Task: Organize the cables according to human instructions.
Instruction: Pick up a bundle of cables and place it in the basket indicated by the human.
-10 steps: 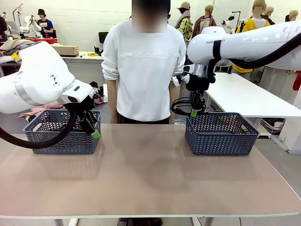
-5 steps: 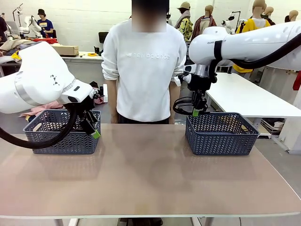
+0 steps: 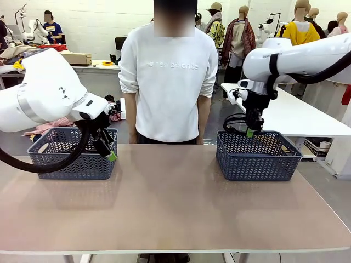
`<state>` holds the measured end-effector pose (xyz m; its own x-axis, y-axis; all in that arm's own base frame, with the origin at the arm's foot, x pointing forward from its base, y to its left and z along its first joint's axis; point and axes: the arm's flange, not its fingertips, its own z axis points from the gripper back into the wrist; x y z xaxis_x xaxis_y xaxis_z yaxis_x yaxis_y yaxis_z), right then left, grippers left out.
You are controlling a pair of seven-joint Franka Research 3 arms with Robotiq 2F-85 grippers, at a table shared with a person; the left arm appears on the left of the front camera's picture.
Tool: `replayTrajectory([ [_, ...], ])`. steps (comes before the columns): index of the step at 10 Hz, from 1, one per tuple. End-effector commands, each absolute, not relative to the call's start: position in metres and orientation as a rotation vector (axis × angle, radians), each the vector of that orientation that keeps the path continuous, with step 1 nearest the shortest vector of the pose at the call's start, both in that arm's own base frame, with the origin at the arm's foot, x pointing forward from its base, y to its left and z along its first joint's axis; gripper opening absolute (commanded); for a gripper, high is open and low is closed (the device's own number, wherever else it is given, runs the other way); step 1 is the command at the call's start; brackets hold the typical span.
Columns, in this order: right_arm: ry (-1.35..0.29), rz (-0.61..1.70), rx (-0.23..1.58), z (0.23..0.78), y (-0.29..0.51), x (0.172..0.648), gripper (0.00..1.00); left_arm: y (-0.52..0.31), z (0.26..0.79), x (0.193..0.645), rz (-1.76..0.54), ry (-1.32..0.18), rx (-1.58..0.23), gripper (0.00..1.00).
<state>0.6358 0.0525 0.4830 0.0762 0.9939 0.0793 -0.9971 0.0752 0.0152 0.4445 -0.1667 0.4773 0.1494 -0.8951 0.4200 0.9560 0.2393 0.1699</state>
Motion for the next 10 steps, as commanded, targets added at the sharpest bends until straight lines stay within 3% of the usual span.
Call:
replayTrajectory([
  [1,-0.112,1.537,0.087,0.469,0.034,0.631,0.13,-0.165,0.48,0.445,-1.336,-0.48,-0.146,1.0],
  [8,-0.12,1.536,0.112,0.43,0.002,0.638,0.13,-0.165,0.48,0.445,-1.336,-0.48,-0.146,1.0],
  [10,-0.083,1.54,0.118,0.427,0.003,0.636,0.33,-0.165,0.48,0.445,-1.336,-0.48,-0.146,1.0],
])
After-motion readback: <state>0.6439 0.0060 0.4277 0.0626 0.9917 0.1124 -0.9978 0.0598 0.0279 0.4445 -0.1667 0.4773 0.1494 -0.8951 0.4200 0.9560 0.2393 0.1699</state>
